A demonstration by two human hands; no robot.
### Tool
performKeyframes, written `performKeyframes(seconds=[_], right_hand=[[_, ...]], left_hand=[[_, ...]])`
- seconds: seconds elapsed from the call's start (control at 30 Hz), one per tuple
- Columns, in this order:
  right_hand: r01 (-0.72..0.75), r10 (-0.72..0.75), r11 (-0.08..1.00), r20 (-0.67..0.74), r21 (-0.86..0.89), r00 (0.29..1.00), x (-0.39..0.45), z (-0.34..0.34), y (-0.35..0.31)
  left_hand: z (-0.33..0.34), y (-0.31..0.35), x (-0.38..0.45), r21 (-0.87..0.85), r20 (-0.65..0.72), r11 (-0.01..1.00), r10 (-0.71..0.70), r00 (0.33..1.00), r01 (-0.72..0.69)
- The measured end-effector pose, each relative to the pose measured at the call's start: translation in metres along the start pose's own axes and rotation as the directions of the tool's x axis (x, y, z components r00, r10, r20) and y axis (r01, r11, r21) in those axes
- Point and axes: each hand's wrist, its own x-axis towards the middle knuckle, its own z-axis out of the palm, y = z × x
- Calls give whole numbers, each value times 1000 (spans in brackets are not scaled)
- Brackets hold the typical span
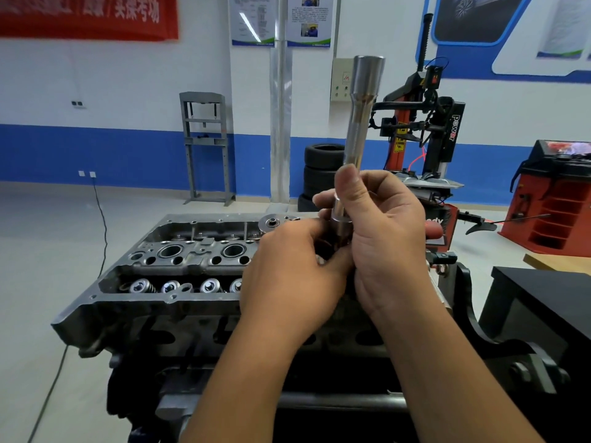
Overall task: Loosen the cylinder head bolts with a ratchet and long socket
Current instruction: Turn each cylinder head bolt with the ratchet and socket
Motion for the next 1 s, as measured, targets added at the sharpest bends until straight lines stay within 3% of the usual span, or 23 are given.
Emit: performKeyframes(seconds=[0.13, 0.33, 0.53, 0.8, 1.0], right_hand=[[-33, 34, 999, -7, 16, 999, 1, 0, 0], [-25, 25, 1000, 2, 1, 1000, 0, 1, 0], [-21, 21, 1000, 3, -23, 1000, 1, 2, 2], [-52, 51, 999, 30, 11, 998, 1, 2, 0], [-48, 48, 999, 31, -10, 998, 1, 1, 1]], left_hand=[[-6, -1, 3, -87, 101, 996, 27, 994, -19], [1, -6, 1, -51, -58, 999, 8, 998, -11], [-3, -4, 3, -171, 52, 985, 33, 998, -24], [-1, -2, 0, -146, -64, 989, -19, 998, 9], [-5, 2, -1, -117, 74, 993, 24, 997, -16]])
